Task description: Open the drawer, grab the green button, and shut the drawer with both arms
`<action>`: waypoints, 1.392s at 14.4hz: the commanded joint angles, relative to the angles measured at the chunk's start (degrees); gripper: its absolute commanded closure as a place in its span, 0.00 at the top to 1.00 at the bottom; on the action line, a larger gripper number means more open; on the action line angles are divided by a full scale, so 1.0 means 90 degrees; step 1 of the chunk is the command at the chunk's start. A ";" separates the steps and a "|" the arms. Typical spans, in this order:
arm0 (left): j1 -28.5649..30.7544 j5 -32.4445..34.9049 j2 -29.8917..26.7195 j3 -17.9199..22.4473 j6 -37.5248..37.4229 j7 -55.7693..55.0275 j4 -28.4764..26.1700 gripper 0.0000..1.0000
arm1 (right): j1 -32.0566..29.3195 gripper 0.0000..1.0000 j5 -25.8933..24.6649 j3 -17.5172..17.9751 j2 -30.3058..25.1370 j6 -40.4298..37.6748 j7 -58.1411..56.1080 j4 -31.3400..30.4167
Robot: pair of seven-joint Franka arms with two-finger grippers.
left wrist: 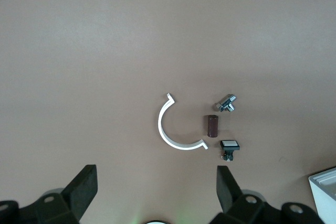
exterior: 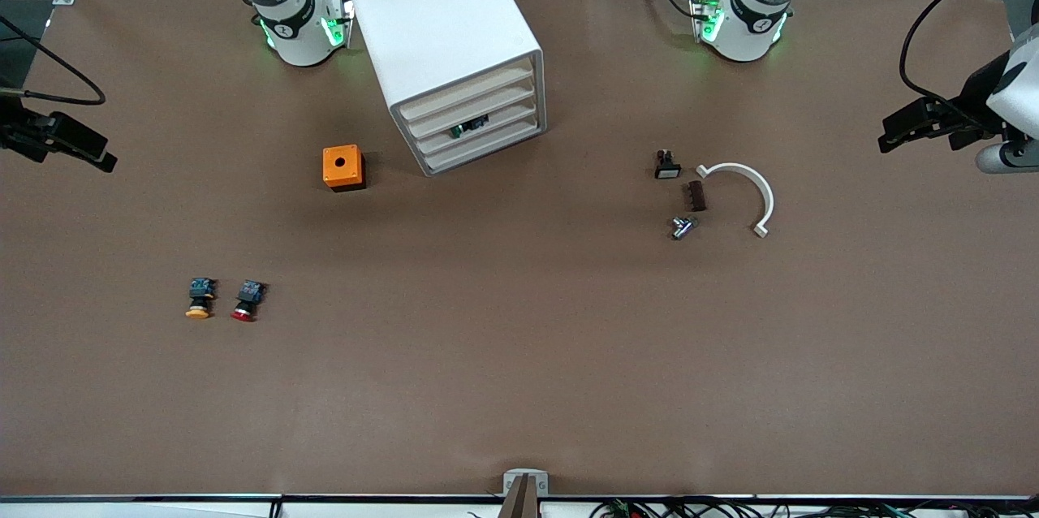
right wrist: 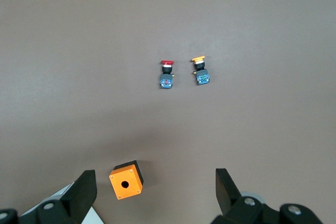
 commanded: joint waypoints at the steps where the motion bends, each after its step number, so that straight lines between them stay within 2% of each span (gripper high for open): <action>1: 0.0000 0.0127 -0.0051 -0.0025 -0.0111 0.0121 0.0051 1.00 | -0.0143 1.00 0.0058 0.0084 -0.0151 0.0052 -0.0059 -0.0127; 10: 0.0009 0.0127 0.0144 -0.0015 -0.0111 0.0014 0.0051 1.00 | -0.0133 1.00 0.0049 0.0093 -0.0132 0.0042 -0.0039 -0.0127; 20: -0.0195 0.0118 0.1247 -0.0035 0.0025 -0.0005 0.0041 1.00 | -0.0075 1.00 0.0049 0.0103 0.0015 0.0033 -0.0284 -0.0186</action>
